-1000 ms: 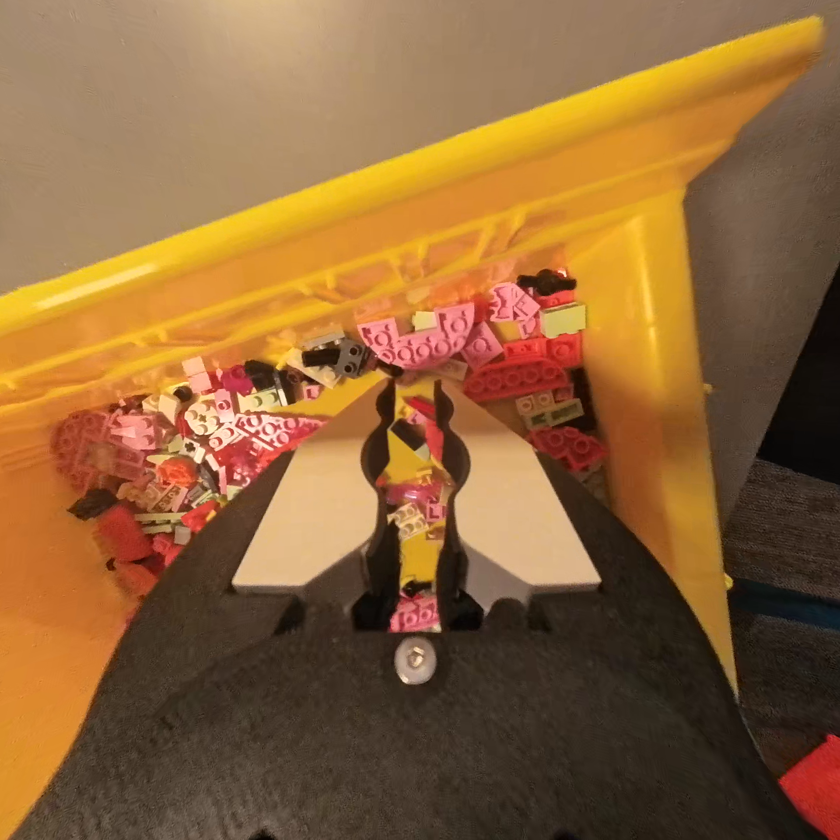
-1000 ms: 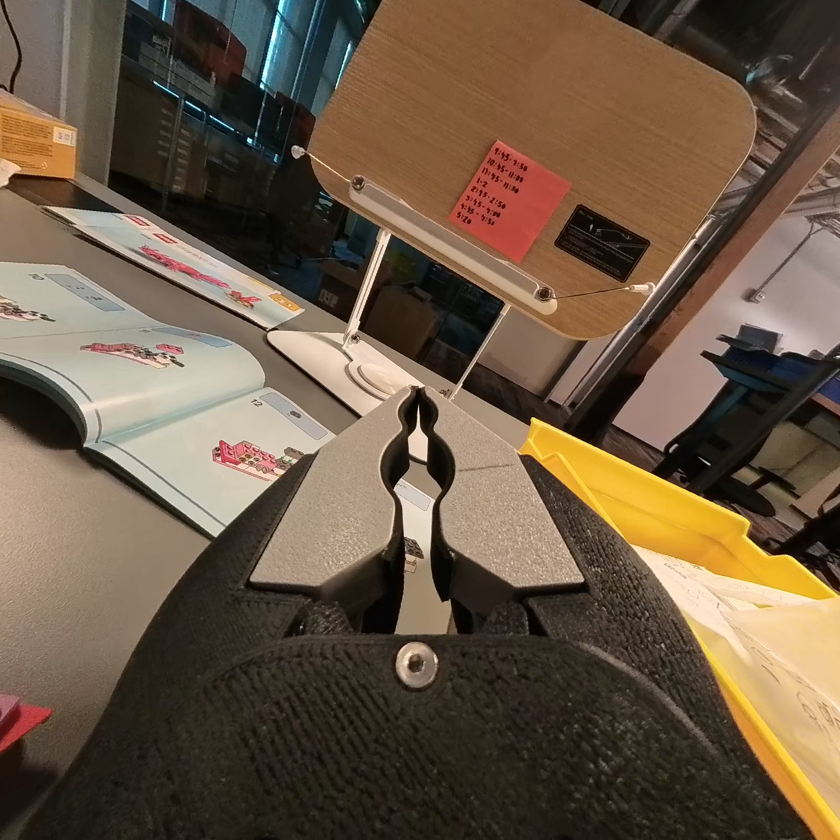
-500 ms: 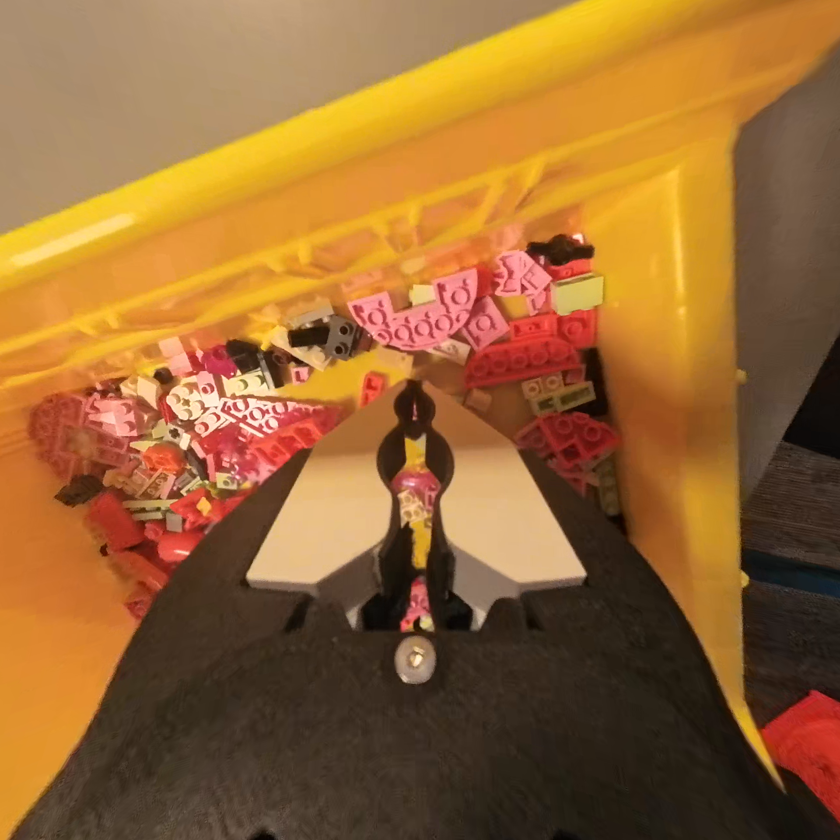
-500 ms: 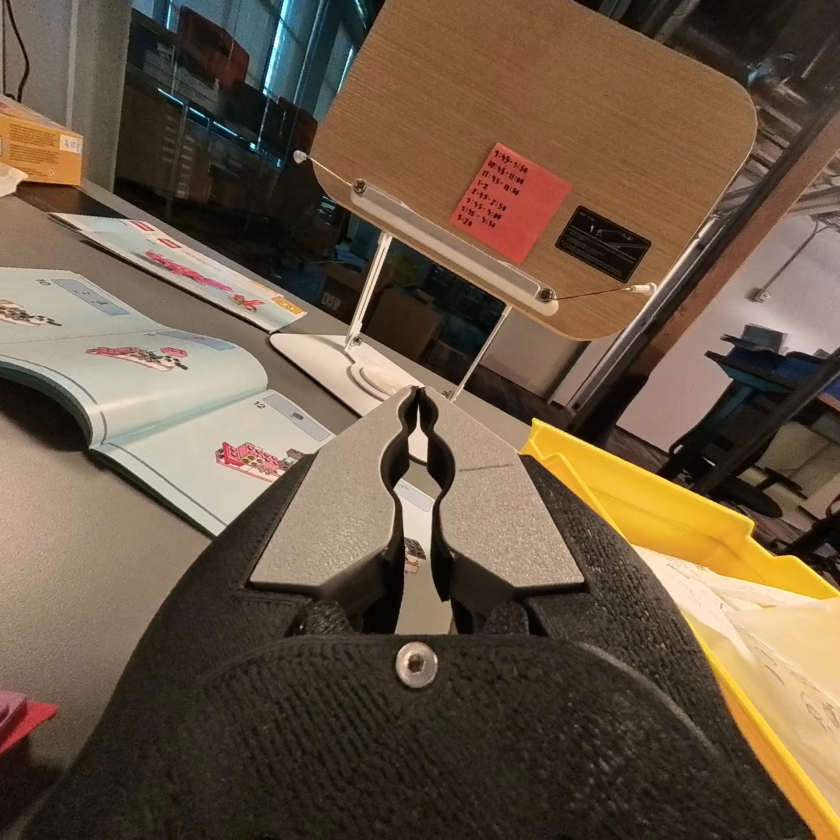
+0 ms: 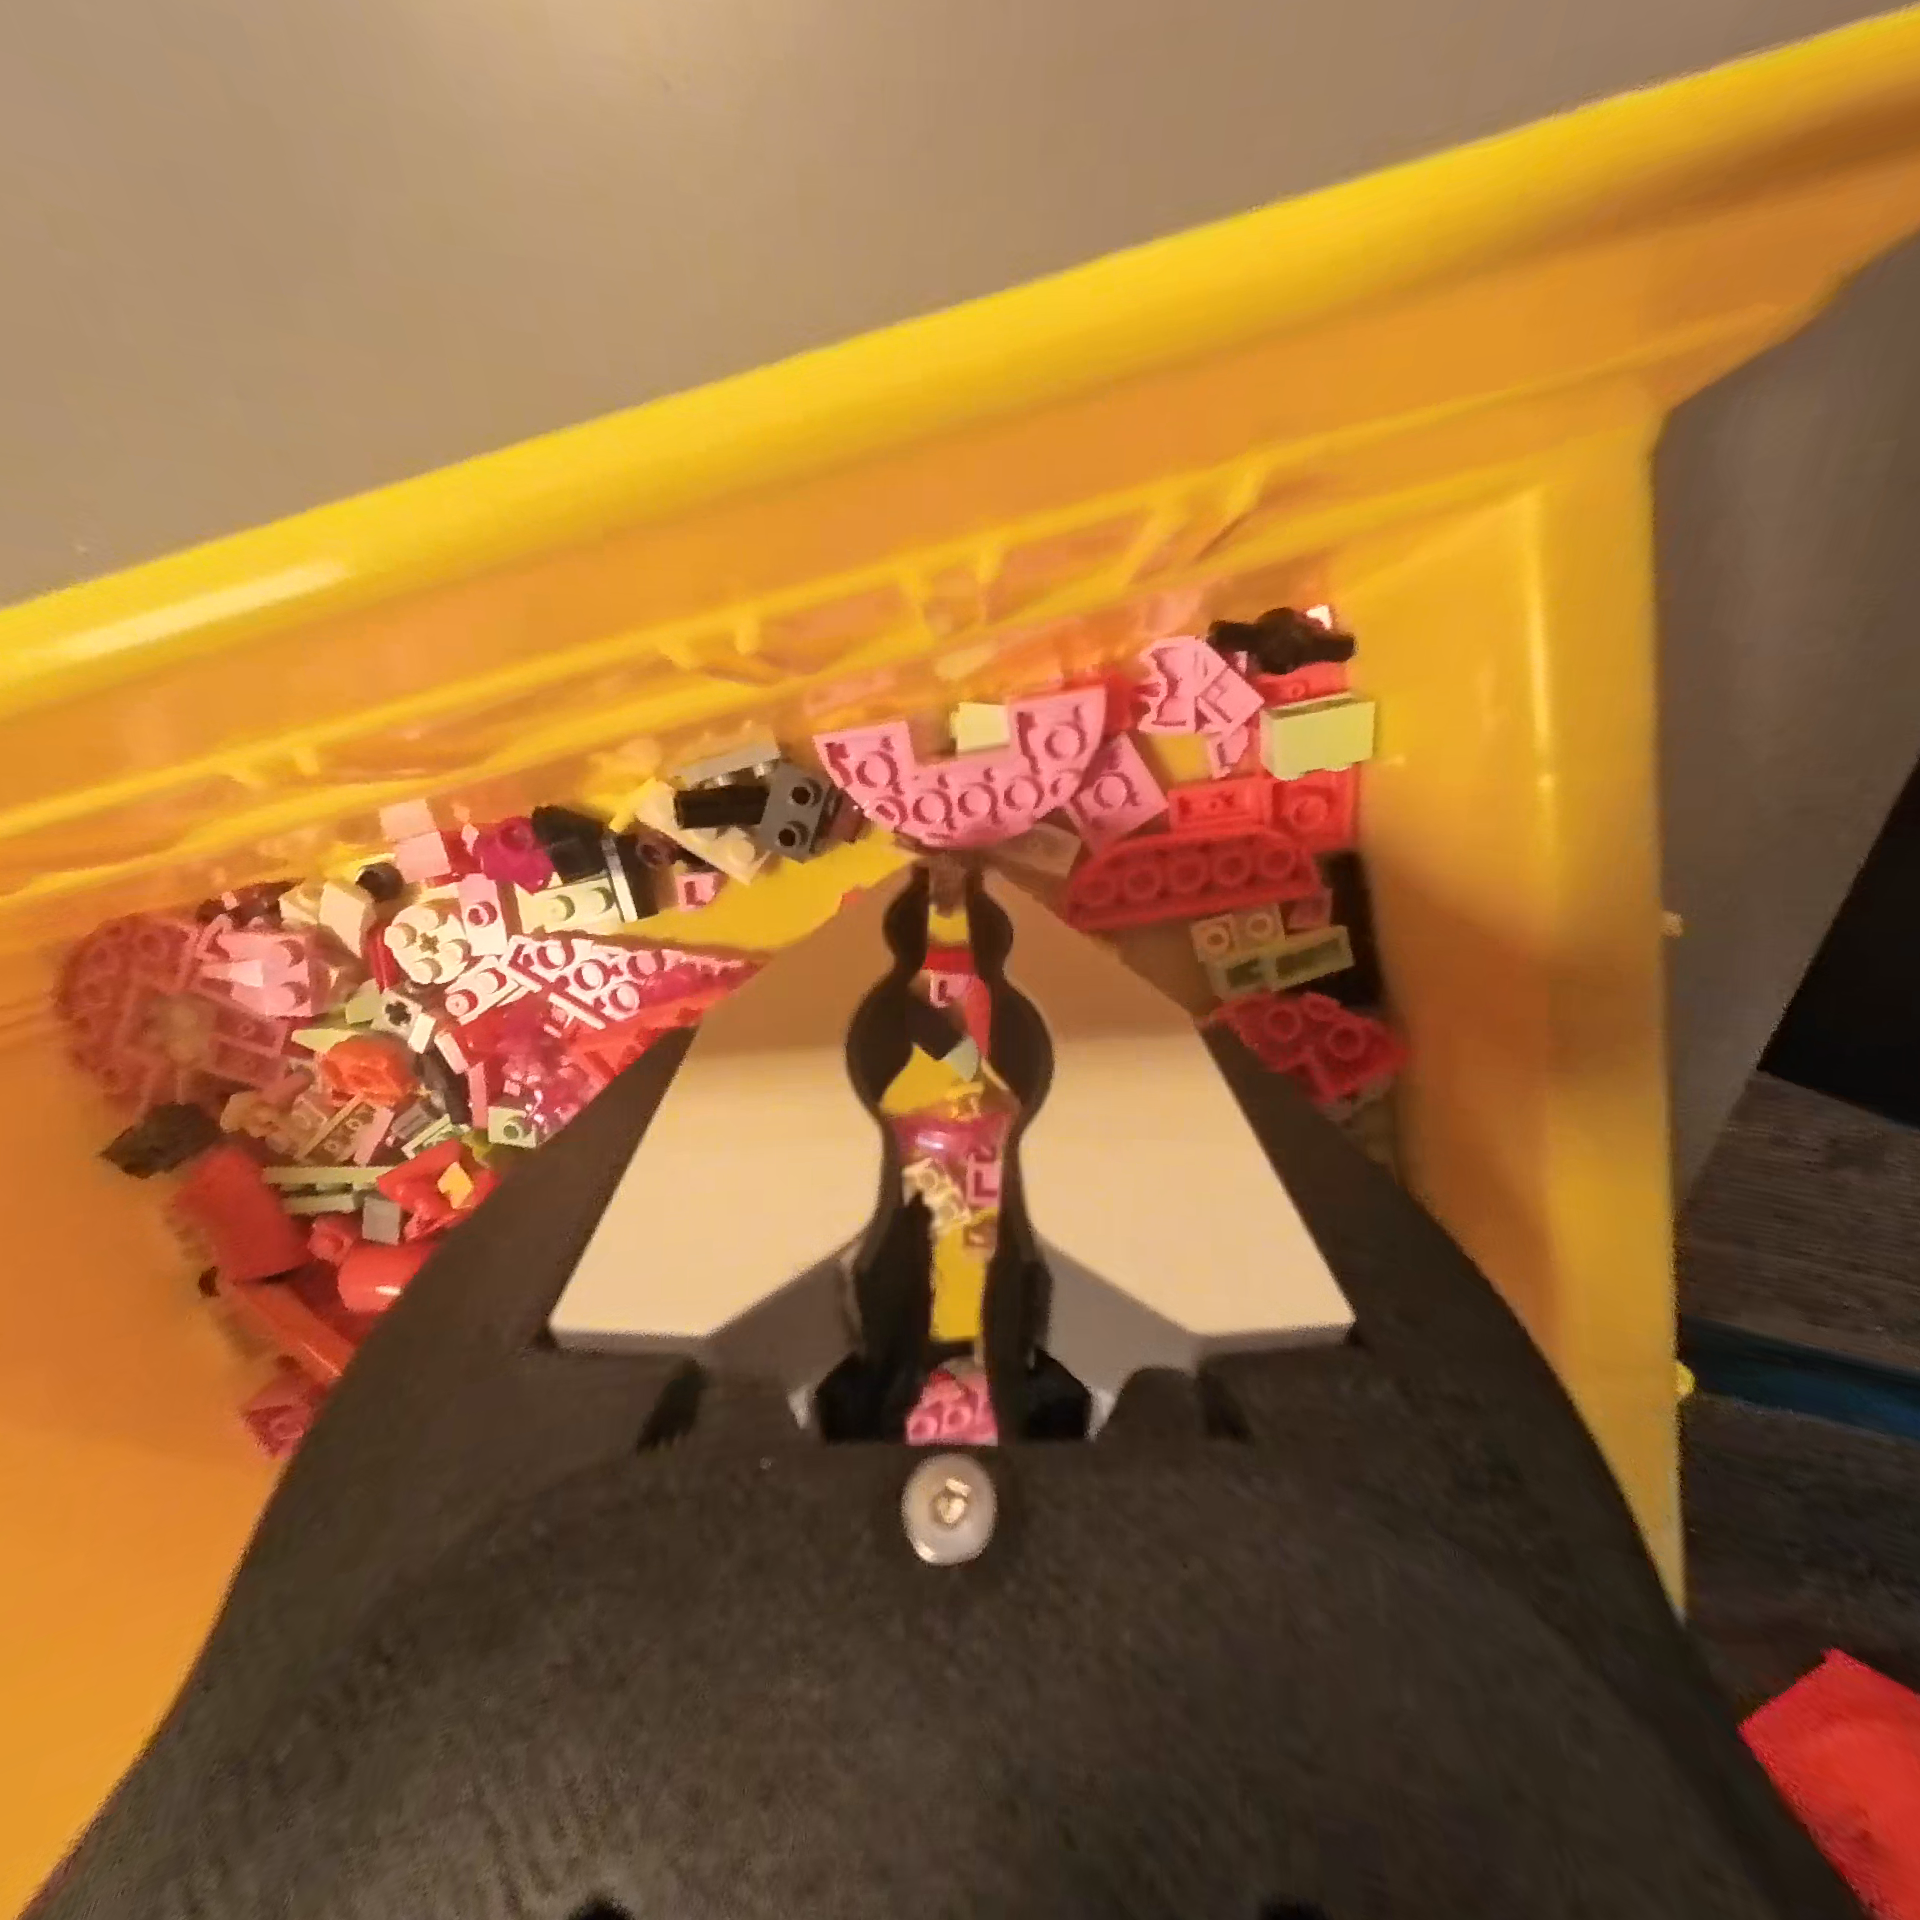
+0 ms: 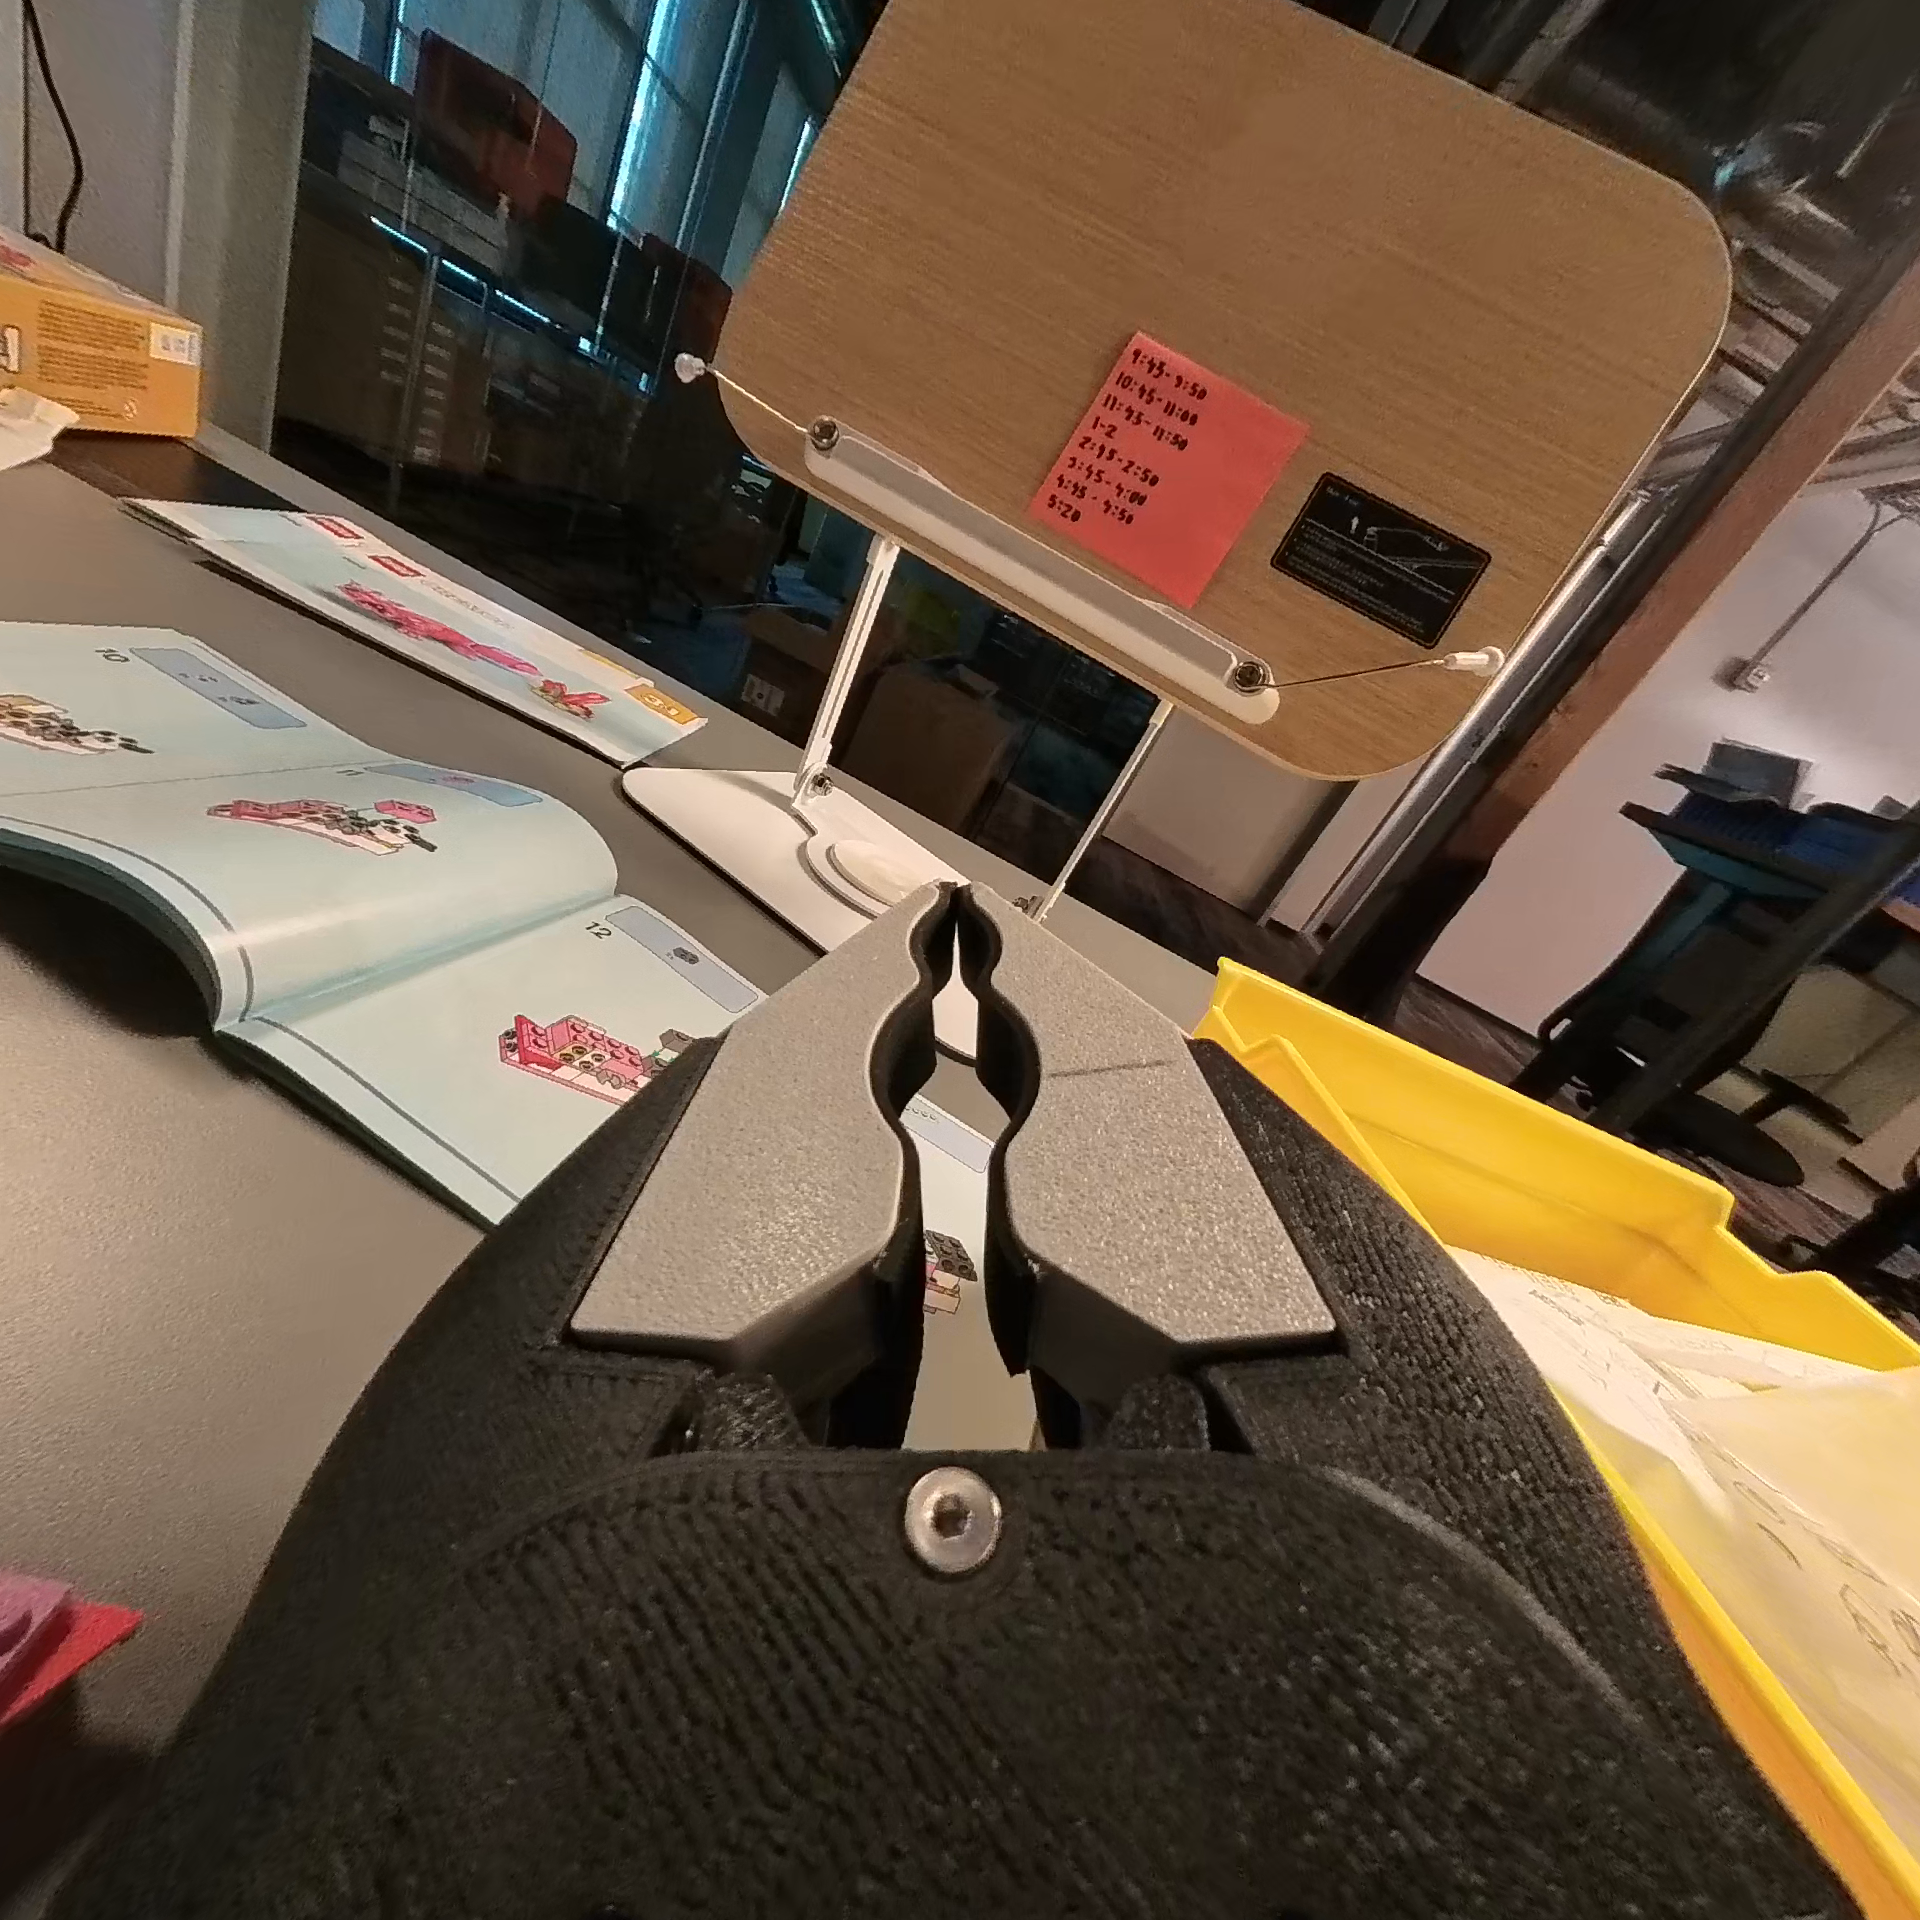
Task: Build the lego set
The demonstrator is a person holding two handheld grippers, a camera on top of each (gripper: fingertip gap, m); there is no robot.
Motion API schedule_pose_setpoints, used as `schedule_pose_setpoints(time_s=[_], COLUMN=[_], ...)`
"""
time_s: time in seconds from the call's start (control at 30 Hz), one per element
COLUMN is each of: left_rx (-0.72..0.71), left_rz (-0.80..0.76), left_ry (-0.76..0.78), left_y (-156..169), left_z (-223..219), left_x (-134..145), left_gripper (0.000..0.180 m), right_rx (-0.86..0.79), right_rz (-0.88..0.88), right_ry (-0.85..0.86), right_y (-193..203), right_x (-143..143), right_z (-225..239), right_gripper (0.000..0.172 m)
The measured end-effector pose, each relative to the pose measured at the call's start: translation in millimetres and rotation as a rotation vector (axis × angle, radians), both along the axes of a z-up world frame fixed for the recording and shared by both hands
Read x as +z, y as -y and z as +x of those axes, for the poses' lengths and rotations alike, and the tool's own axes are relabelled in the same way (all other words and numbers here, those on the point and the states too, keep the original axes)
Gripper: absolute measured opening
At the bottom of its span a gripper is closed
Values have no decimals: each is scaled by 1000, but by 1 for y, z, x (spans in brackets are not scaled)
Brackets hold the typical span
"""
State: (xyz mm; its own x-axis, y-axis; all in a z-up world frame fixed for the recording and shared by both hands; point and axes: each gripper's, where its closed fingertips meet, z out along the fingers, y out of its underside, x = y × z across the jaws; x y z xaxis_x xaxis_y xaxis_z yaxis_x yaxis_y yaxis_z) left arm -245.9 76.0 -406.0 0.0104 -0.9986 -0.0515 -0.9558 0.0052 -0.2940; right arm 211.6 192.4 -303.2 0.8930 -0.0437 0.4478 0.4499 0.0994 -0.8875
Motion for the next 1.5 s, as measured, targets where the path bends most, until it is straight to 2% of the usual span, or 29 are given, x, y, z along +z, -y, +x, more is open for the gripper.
schedule_pose_setpoints(time_s=[0.2,0.3,0.37,0.47,0.57,0.63,0.73,0.8,0.9,1.03,1.23,1.3,1.4,1.5], left_rx=[-9,36,89,101,69,59,30,43,87,131,135,139,151,223], left_rz=[112,291,398,443,433,318,156,66,94,72,72,51,29,32], left_ry=[59,170,188,187,293,406,443,400,229,135,59,93,230,381], left_y=[-3,-8,-7,14,33,49,69,76,65,62,61,67,77,73], left_z=[2,28,41,65,102,136,177,192,188,184,176,180,187,174], left_x=[21,62,90,114,129,126,97,70,32,15,3,7,31,69], left_gripper=[5,5,4,4,4,4,4,4,4,4,14,20,24,25], right_rx=[3,1,2,1,6,9,13,18,29,40,45,47,43,39], right_rz=[3,6,10,11,14,17,19,20,17,15,12,12,15,17], right_ry=[-4,-8,-15,-24,-32,-37,-44,-52,-64,-74,-73,-71,-69,-69], right_y=[0,1,1,1,2,2,3,3,2,2,2,2,2,2], right_x=[1,1,2,2,3,3,4,4,4,3,3,3,4,4], right_z=[0,0,1,2,2,2,2,2,2,1,0,0,1,2], right_gripper=[0,0,0,0,0,0,0,0,0,0,0,0,0,0])
